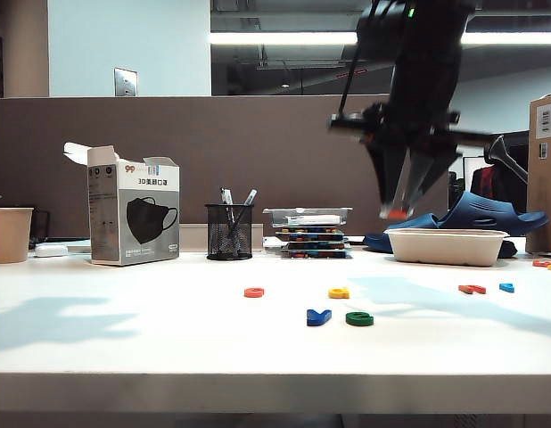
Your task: Select the appropriate letters from the row of letter magnets placed on the table to arrange into the word "yes".
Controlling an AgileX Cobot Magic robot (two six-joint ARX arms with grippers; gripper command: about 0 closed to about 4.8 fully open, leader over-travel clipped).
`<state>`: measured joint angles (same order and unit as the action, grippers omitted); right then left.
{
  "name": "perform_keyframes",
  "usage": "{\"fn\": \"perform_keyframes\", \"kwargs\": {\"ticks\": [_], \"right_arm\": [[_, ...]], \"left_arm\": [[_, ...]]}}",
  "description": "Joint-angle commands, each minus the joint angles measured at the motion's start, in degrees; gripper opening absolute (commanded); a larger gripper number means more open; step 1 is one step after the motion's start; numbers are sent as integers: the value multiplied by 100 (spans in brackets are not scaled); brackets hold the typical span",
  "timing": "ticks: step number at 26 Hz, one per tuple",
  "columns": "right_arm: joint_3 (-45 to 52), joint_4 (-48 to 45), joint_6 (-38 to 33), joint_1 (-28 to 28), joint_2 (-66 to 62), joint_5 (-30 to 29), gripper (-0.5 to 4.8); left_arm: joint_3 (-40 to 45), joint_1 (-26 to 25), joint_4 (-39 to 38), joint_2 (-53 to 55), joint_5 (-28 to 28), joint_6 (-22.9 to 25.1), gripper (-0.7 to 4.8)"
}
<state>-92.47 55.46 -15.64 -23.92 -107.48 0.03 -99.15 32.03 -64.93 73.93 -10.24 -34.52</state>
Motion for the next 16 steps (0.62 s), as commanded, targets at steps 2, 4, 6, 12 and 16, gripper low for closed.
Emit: {"fn": "perform_keyframes", "kwargs": {"ticks": [2,4,6,12,16], "right_arm": [[-11,267,-90,-9,372,31,76],[46,337,-216,-9,514,44,75],[173,321,-291,-9,647,44,76],[839,212,-431,-17,1040,44,76],[1453,-166,-553,-111,1248,24,76]], "left_arm": [[-15,9,76,-22,11,22,-5],[-15,9,76,-22,11,22,-5],[-15,9,76,-22,13,22,-5],[-15,9,76,-22,11,22,-5],[-15,9,74,-22,11,22,-5]]}}
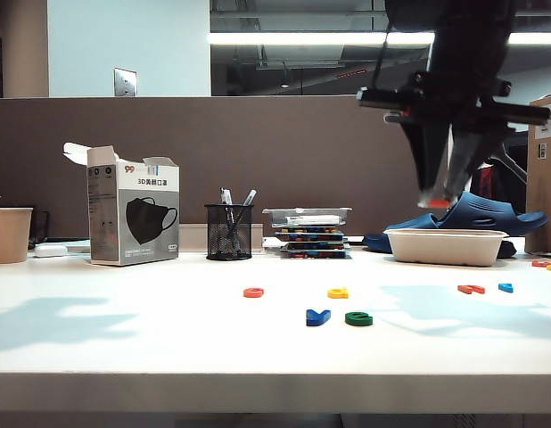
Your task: Select the appropriate letters from the row of letter magnets placed on the table to arrange into the word "yes".
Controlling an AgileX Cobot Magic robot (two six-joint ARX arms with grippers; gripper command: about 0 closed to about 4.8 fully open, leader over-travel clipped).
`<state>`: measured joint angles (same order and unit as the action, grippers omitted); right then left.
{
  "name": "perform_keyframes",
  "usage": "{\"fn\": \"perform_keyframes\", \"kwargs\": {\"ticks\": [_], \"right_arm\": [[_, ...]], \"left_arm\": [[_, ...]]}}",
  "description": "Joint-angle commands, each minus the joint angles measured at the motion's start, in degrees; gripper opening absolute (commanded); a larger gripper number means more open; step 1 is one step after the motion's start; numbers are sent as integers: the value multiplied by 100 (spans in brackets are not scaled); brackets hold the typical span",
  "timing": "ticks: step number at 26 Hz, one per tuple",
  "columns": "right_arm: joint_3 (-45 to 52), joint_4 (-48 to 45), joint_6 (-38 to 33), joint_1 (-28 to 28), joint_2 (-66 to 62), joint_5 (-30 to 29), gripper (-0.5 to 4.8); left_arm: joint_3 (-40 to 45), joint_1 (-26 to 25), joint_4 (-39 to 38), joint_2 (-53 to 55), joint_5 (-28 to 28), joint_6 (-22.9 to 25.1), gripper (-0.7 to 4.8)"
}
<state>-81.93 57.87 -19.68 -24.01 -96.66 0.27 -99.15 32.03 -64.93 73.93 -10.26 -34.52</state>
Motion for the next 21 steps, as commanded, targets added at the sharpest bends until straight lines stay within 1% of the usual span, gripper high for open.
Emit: {"fn": "perform_keyframes", "kwargs": {"ticks": [1,3,11,21], "right_arm": [[575,-529,-195,-155,181,-13,75],[1014,-951,-284,-334,175,-22,76],[1751,-1849,-431,-566,160,-20,76],[1963,-2232,-428,-634,-63,-24,75]], "left_arm": [[-15,9,76,-22,13,22,-5],[-15,9,76,-22,15,22,-5],[-15,9,76,-22,15,22,-5],[-15,9,74,-22,13,22,-5]]}}
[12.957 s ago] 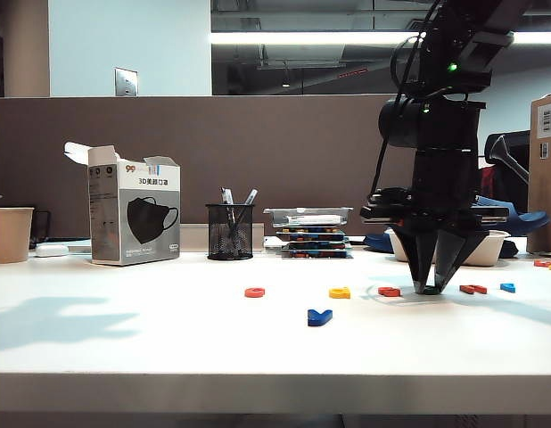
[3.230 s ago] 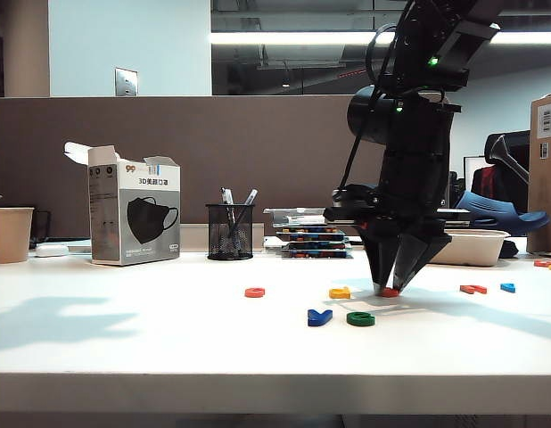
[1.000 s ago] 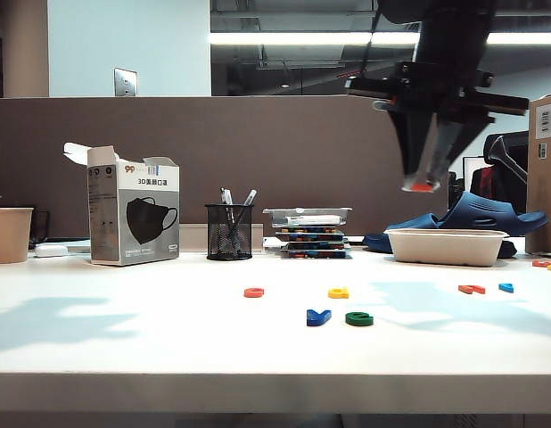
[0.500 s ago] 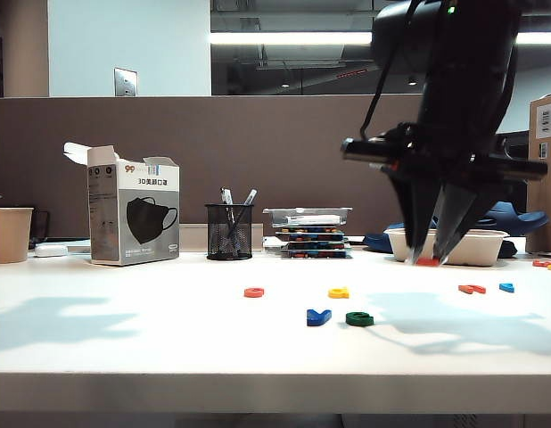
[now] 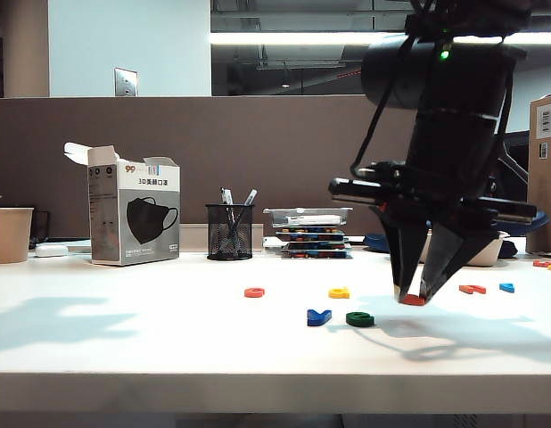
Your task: Select the appropriate letters from the row of letter magnets placed on the table to arrange into the word "yes".
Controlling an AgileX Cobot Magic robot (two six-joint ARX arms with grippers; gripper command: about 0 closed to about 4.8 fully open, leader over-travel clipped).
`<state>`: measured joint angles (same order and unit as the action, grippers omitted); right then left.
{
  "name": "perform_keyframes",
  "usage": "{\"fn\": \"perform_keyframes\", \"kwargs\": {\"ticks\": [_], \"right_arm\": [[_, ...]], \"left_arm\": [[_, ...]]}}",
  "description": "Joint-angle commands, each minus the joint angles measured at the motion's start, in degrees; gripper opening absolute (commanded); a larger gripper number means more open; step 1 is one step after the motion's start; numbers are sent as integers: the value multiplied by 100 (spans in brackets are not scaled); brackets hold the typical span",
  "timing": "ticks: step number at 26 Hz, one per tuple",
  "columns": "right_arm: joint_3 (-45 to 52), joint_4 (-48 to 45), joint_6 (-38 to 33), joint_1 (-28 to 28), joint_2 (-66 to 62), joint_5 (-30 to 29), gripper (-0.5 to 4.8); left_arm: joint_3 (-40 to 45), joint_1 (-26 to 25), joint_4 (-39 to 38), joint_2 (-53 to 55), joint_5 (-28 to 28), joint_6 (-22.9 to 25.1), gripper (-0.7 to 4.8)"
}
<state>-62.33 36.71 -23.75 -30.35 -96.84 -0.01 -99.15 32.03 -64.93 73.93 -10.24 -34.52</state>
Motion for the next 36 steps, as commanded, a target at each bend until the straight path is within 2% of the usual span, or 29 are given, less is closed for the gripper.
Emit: {"fn": "perform_keyframes", "kwargs": {"ticks": [1,12,16,19,36], "right_arm": [[2,-116,-22,0,-83,4,76],[7,-111,-26,-28,-299,-31,76],[7,-76,-26,-28,-299,-385,76],[7,-101,-26,-28,-299,-417,76],[7,120,-7,-26,-299,-92,77]], "left_arm": [[-15,9,76,-22,11,22,-5],[-15,9,76,-22,11,22,-5],[-15,9,76,-22,13,22,-5],[-15,9,76,-22,13,22,-5],[-15,9,74,-22,13,22,-5]]}}
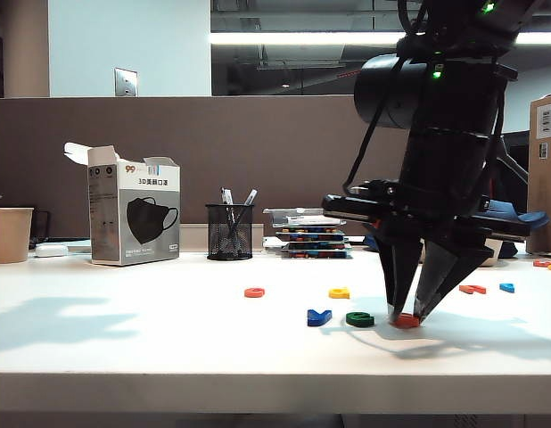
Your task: Select the appropriate letters from the row of letter magnets placed on the table to arrange into the word "yes".
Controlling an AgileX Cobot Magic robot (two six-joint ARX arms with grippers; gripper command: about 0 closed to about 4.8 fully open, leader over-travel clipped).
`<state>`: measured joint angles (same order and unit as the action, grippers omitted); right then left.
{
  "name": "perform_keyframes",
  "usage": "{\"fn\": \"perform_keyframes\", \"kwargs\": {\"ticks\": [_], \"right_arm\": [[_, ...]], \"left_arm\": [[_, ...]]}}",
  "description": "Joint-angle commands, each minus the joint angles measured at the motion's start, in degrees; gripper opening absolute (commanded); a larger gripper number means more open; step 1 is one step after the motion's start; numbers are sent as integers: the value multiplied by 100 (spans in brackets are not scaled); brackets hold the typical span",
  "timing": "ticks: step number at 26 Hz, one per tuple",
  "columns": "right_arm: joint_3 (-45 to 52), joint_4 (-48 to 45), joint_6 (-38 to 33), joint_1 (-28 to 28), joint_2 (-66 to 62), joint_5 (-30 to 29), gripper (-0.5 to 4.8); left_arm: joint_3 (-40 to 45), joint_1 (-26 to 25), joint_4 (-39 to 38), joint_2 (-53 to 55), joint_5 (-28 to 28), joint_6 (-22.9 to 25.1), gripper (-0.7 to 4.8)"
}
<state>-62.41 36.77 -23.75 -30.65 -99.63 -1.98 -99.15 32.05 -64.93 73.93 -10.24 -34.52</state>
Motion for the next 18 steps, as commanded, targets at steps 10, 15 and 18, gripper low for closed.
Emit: {"fn": "perform_keyframes", "kwargs": {"ticks": [10,15,18], "right_arm": [[15,116,-7,4,-20,96,121],[15,114,-7,4,-20,96,127],[15,105,-7,4,-20,96,138]], "left_arm": [[-15,7,76,-22,11,22,-5],[-15,7,76,-22,13,22,-5],[-15,7,76,-22,13,22,-5]]}}
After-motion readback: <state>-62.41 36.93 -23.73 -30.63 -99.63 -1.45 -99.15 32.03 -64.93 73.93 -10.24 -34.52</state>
